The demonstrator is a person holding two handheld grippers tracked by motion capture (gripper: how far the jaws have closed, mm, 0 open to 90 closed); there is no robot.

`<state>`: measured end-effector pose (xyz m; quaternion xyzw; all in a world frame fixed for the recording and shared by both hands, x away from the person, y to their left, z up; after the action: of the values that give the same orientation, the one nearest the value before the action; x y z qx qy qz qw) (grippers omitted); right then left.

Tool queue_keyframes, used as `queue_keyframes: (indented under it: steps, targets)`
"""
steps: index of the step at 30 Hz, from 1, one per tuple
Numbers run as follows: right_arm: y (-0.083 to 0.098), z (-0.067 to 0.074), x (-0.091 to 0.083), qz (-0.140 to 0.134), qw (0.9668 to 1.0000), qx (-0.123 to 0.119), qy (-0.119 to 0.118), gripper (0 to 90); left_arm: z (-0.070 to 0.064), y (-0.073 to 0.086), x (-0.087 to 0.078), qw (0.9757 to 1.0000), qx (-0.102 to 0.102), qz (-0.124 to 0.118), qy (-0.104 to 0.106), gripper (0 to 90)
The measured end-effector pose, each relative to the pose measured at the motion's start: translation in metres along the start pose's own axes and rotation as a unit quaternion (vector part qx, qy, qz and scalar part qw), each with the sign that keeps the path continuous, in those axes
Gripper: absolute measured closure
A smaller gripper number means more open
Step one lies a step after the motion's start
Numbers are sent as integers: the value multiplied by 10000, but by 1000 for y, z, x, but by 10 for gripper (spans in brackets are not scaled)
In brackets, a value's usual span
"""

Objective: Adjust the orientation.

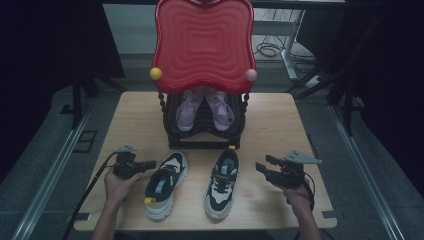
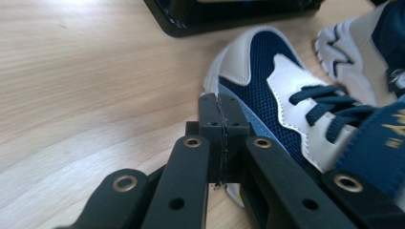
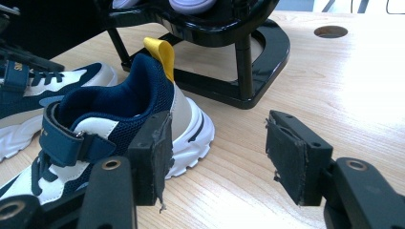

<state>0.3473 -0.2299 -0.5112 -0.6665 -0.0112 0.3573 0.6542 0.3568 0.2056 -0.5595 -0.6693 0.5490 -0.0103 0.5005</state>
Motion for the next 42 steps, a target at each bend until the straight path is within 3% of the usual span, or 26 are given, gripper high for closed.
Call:
queue_keyframes:
  steps: [6,10,13,23,27,30,37,42]
  targets:
    - [1,-4,0,15,10000,-13,15,429,-4,-1,-20,9996,153,-217,-105,873]
    - [2,-2,0,41,10000,-42,-16,429,-9,0,-25,9993,272,-219,-130,724]
    - [1,-3,-1,29,10000,-51,-7,428,-9,1,-25,9990,301,-178,-262,639]
    - [5,-4,3,135,9998,89,-98,427,-8,4,-37,9977,245,-186,-608,518]
    - [9,0,4,283,9994,-114,-136,430,-5,3,-42,9970,228,-212,-703,483]
    - [9,3,4,270,9995,-92,-162,450,-4,2,-45,9969,244,-216,-722,459]
    - [15,15,-4,423,9980,-315,-361,642,2,6,-41,9967,180,-224,-753,452]
    - [25,25,-11,597,9945,-649,-566,764,4,8,-43,9965,123,-256,-784,450]
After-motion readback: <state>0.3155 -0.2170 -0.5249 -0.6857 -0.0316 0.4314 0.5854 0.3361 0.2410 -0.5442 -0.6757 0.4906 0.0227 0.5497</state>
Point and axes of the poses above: each handheld gripper's, and its own axes: x roughly forward along the jaws, y roughly out of its underside, z roughly to its left, the point moved 7 cm from there along x, roughly forward along the jaws, and after that the axes turned 10 degrees about y, right-handed, at the moved point
